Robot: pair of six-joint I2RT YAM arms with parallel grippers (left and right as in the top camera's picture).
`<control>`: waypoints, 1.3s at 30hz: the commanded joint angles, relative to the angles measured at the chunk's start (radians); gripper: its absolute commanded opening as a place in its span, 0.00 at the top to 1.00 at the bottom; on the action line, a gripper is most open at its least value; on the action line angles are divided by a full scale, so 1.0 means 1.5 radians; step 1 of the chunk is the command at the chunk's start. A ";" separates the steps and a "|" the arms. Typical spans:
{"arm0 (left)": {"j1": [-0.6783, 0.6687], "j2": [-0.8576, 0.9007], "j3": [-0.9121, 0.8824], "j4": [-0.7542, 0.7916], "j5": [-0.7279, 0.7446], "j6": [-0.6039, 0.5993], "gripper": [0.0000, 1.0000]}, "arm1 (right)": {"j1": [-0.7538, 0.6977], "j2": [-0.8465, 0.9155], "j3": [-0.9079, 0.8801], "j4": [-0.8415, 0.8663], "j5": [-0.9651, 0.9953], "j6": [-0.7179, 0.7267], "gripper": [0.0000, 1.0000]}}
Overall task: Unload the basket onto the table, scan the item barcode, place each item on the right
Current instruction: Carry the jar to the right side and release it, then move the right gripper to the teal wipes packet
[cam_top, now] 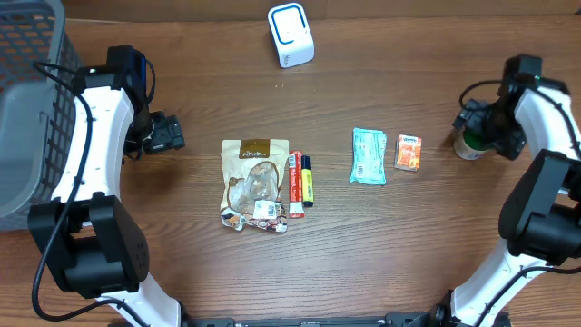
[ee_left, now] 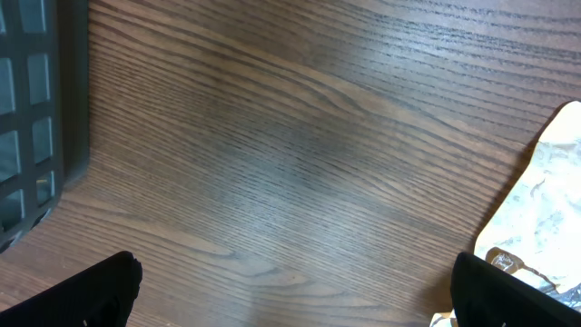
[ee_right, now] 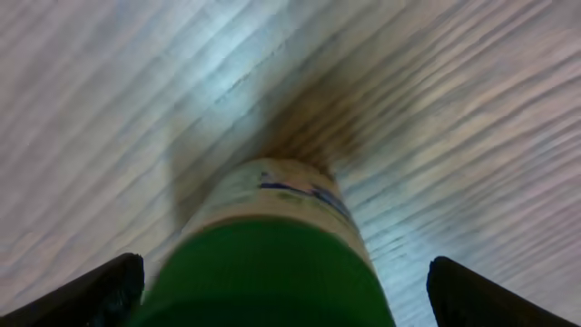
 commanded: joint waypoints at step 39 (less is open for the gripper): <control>-0.004 0.005 0.008 0.001 0.003 0.013 0.00 | 0.300 -0.113 -0.277 0.072 -0.234 0.006 0.57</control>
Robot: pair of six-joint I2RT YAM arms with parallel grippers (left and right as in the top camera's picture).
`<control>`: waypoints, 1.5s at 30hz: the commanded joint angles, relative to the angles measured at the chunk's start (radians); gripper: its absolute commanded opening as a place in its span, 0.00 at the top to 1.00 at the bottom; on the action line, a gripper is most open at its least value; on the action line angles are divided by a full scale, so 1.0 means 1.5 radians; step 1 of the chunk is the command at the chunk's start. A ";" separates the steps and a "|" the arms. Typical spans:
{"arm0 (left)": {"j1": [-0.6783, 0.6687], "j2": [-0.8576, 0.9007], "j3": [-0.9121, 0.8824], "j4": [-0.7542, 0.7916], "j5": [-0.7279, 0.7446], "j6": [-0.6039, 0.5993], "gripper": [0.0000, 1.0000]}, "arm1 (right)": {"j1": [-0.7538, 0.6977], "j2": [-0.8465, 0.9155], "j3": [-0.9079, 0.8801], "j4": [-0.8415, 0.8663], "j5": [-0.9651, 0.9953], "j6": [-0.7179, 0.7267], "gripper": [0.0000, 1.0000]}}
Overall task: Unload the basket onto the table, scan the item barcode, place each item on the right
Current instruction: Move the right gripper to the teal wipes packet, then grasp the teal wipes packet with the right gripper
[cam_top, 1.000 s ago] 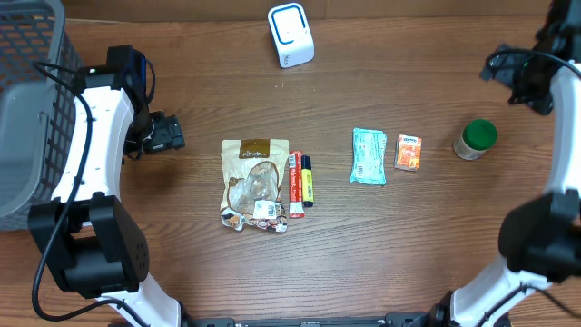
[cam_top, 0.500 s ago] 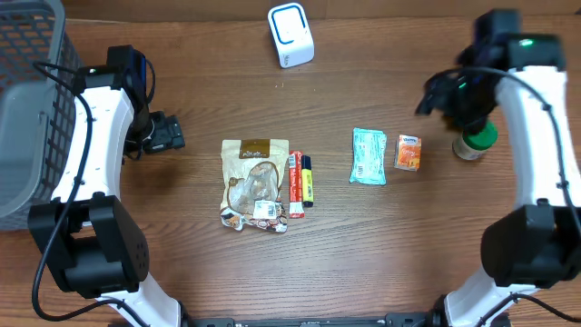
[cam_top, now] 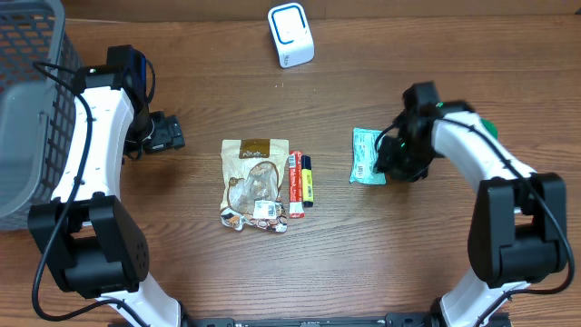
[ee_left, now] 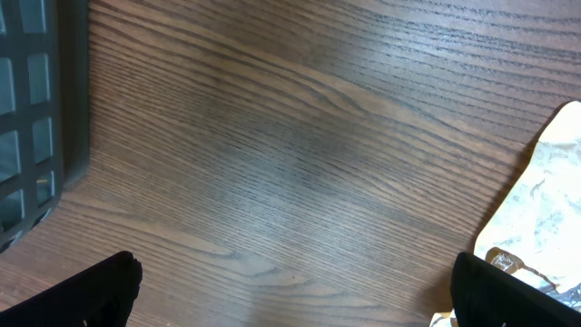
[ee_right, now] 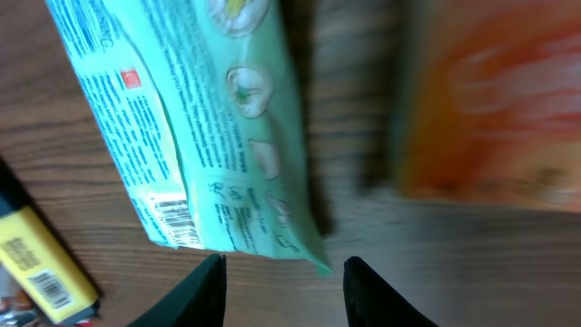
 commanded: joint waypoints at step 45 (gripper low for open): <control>-0.004 0.005 0.008 0.001 0.003 0.013 0.00 | 0.019 -0.005 -0.031 0.202 0.100 0.036 0.31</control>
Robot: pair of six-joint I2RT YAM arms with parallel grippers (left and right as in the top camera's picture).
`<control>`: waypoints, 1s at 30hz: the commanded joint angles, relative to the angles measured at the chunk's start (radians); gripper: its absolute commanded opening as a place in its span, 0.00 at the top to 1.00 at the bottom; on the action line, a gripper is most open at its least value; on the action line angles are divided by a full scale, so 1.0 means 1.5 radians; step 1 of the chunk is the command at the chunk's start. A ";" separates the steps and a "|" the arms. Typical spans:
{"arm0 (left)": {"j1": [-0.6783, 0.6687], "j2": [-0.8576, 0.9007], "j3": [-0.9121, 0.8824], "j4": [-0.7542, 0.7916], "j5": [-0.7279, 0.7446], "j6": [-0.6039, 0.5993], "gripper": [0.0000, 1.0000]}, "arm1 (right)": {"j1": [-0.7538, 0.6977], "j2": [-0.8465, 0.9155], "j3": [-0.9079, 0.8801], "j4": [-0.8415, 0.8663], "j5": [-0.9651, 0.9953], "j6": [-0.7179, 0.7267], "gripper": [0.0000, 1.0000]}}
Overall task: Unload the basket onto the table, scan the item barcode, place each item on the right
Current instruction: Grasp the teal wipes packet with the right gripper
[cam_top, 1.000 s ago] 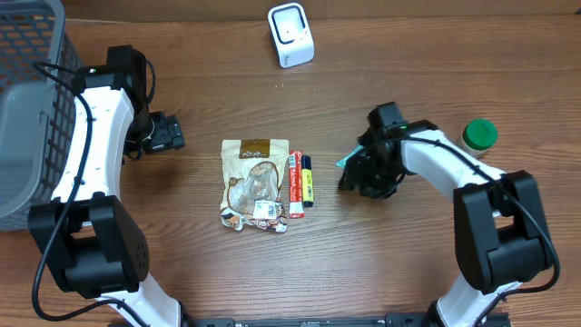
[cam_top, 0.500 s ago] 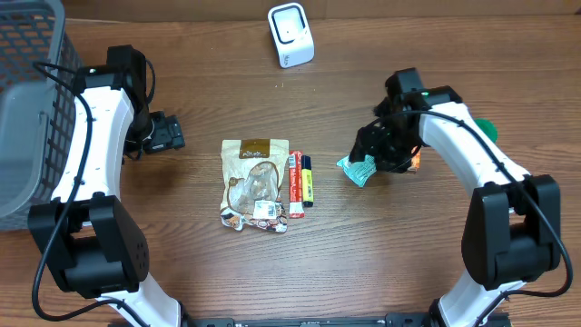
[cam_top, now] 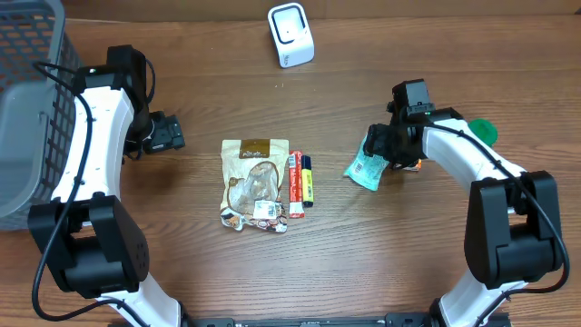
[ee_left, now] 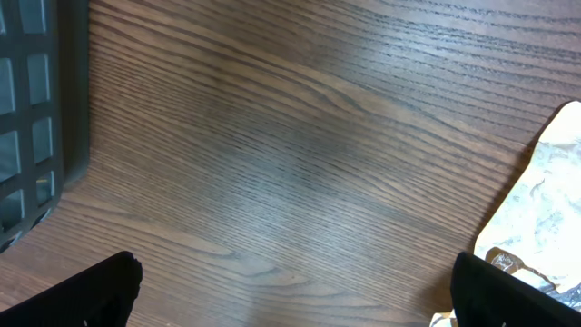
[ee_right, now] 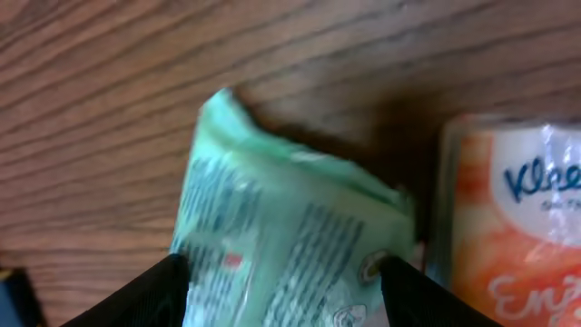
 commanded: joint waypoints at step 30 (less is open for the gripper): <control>-0.004 0.005 0.008 0.004 0.003 0.013 0.00 | 0.030 -0.035 0.069 -0.155 -0.248 -0.039 0.41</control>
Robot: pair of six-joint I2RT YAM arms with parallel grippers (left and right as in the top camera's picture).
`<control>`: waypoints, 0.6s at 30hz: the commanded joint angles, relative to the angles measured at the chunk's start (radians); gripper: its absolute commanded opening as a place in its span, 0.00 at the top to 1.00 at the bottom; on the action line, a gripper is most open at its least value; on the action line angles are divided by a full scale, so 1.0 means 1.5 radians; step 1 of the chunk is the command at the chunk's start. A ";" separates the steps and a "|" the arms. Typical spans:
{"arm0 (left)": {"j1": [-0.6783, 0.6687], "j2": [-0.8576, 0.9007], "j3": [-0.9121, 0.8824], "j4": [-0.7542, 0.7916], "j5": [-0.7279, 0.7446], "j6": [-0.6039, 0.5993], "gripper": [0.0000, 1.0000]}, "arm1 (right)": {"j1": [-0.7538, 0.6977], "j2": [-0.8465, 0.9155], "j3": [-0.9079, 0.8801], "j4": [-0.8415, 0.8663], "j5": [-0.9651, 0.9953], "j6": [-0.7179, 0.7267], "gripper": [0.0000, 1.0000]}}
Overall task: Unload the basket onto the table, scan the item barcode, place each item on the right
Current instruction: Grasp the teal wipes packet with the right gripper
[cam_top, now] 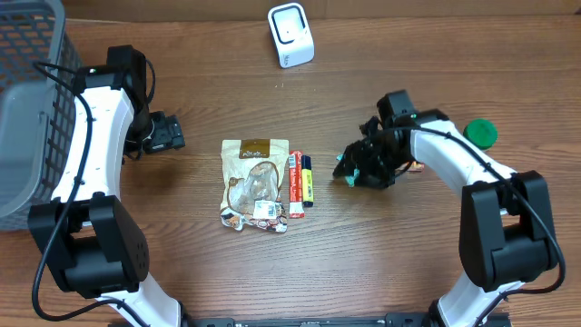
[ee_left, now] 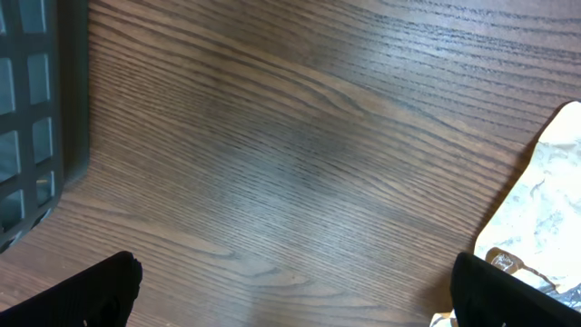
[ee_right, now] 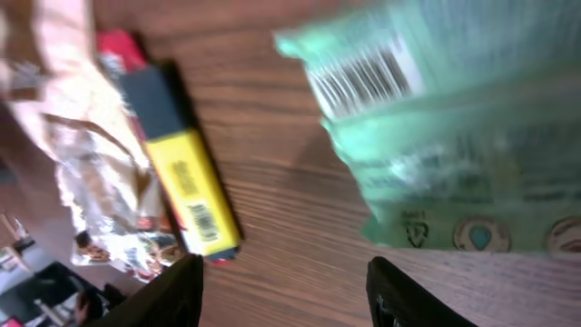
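Note:
The pale green packet (cam_top: 348, 166) is tipped up right of the yellow marker (cam_top: 308, 179). In the right wrist view the packet (ee_right: 454, 136) fills the upper right, and its barcode (ee_right: 363, 77) faces the camera. My right gripper (cam_top: 368, 169) is at the packet. Its fingers stand apart (ee_right: 281, 291) with bare wood between them, and the packet's lower edge is just beyond the right fingertip (ee_right: 408, 282). The white scanner (cam_top: 290, 34) stands at the back centre. My left gripper (cam_top: 163, 134) hangs open (ee_left: 295, 304) over bare table at the left.
A brown snack bag (cam_top: 254, 182) and a red tube (cam_top: 295, 184) lie beside the marker. An orange tissue pack (cam_top: 416, 166) peeks from under my right arm. A green-capped bottle (cam_top: 479, 133) stands at the right and a grey basket (cam_top: 27, 109) at the far left.
The packet and my right gripper have moved left, closer to the yellow marker. The packet filled the gap between the fingers; now it lies beyond them, barcode side showing. The left arm is unchanged.
My right gripper was first wide open around the green-capped bottle at the right edge. Then it was over the flat green packet. Then the packet sat bunched between its fingers, one end raised. Now the packet is tipped up nearer the marker. The left arm stayed still.

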 commanded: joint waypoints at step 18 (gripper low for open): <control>-0.004 0.005 0.008 0.008 0.003 0.013 0.00 | -0.084 -0.025 0.054 0.004 0.219 -0.141 0.37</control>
